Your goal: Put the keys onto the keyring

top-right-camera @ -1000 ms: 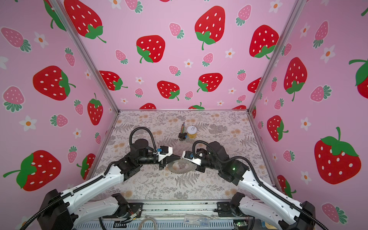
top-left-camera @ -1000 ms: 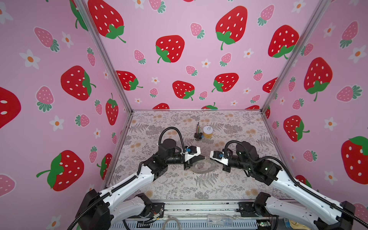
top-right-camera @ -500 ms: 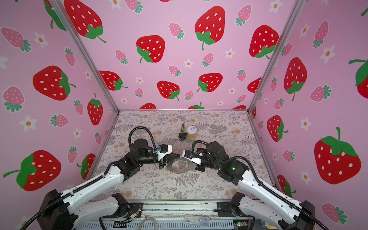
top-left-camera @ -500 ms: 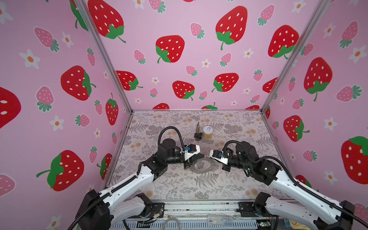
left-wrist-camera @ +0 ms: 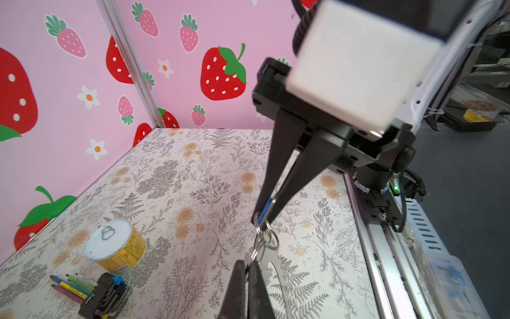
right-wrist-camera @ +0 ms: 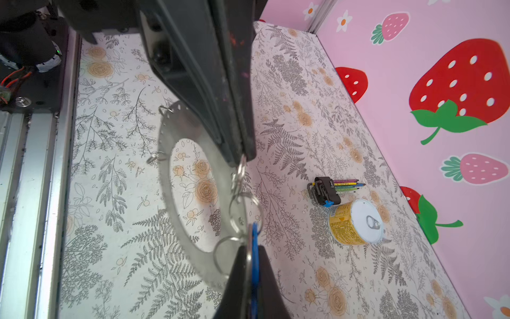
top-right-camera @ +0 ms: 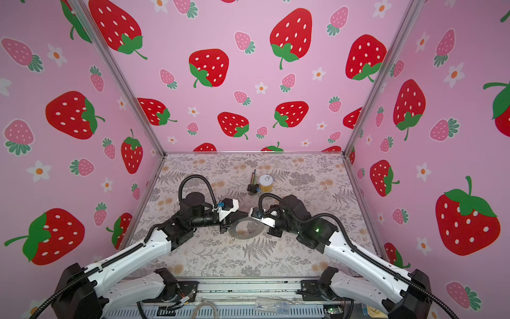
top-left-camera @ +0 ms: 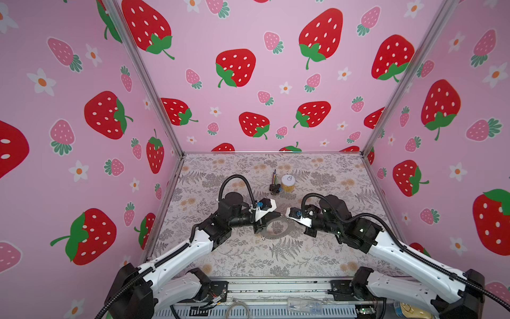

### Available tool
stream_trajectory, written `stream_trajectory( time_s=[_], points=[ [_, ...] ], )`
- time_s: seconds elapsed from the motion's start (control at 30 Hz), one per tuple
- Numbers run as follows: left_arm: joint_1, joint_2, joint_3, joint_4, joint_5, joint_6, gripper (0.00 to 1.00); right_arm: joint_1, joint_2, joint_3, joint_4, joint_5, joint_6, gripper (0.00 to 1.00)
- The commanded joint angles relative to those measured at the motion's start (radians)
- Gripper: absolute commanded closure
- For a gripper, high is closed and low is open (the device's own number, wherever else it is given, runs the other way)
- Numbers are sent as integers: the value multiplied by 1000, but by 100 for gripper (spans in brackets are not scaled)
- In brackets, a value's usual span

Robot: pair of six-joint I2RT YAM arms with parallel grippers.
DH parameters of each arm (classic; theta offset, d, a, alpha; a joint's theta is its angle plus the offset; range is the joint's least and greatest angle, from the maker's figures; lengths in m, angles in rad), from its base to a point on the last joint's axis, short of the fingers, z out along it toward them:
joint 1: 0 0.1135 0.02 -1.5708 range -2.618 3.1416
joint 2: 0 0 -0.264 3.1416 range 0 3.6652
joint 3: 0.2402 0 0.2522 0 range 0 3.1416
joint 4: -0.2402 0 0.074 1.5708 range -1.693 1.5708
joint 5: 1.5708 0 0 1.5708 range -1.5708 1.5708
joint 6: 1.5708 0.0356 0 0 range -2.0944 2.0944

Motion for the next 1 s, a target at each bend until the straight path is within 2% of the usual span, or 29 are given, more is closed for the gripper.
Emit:
stream_trajectory(
  time_s=[0.0,0.37,0.97],
  points=[
    [24,-27,-9,22,-44,5,100,-10,3,13,-132,99,-10,100],
    [29,-36,-17,35,-60,-2,100,-1,27,16,-141,85,12,100],
    [29,-55,-46,97,-85,-20,100,-1,124,54,-147,-56,113,100]
  ],
)
